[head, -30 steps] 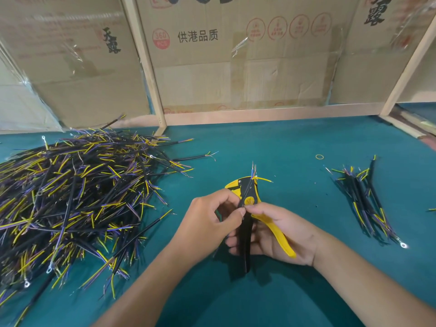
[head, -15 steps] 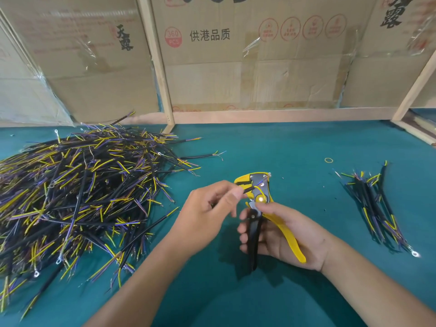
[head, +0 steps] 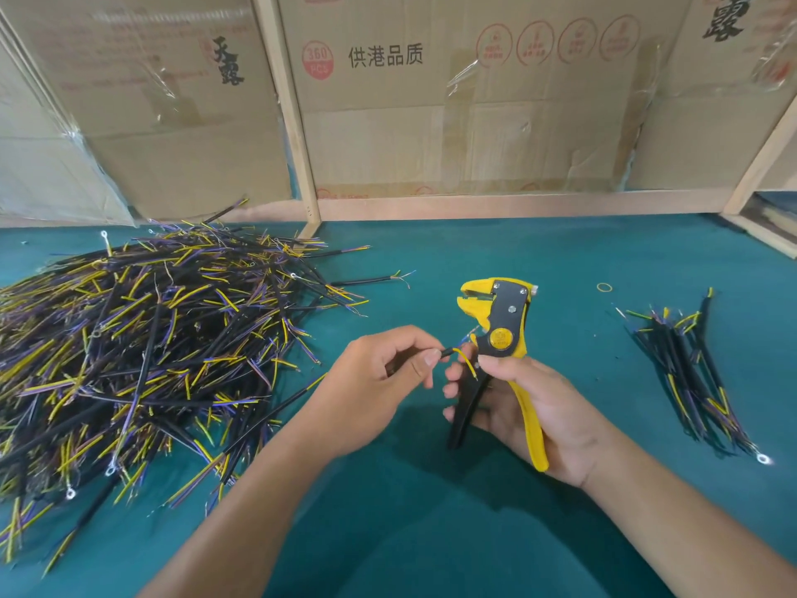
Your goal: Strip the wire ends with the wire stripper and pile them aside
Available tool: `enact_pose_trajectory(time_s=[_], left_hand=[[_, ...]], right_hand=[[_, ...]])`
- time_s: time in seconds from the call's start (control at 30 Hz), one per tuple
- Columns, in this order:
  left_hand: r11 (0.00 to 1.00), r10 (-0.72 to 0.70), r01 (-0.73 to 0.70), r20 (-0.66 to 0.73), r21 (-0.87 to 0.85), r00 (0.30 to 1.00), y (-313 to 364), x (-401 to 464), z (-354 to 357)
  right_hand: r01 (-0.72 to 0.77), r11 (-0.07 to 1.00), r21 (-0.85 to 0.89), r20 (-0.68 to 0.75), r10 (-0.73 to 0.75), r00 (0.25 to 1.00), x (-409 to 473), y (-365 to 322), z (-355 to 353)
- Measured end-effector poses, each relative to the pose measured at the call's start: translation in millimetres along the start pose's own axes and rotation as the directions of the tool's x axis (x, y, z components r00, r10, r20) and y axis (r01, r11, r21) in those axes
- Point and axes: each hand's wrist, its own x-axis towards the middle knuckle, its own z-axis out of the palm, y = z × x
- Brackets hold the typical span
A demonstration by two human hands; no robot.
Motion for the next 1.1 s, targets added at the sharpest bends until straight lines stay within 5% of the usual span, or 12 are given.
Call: enact_pose_trajectory(time_s=[1.1], left_hand=[[0.978, 0.054, -0.073, 0.096, 0.197, 0.994, 5.1, -4.3, 0.6]], right_hand=[[0.069, 0.991, -0.118, -0.059, -0.076, 0.995, -0.7, 4.1, -4.8]])
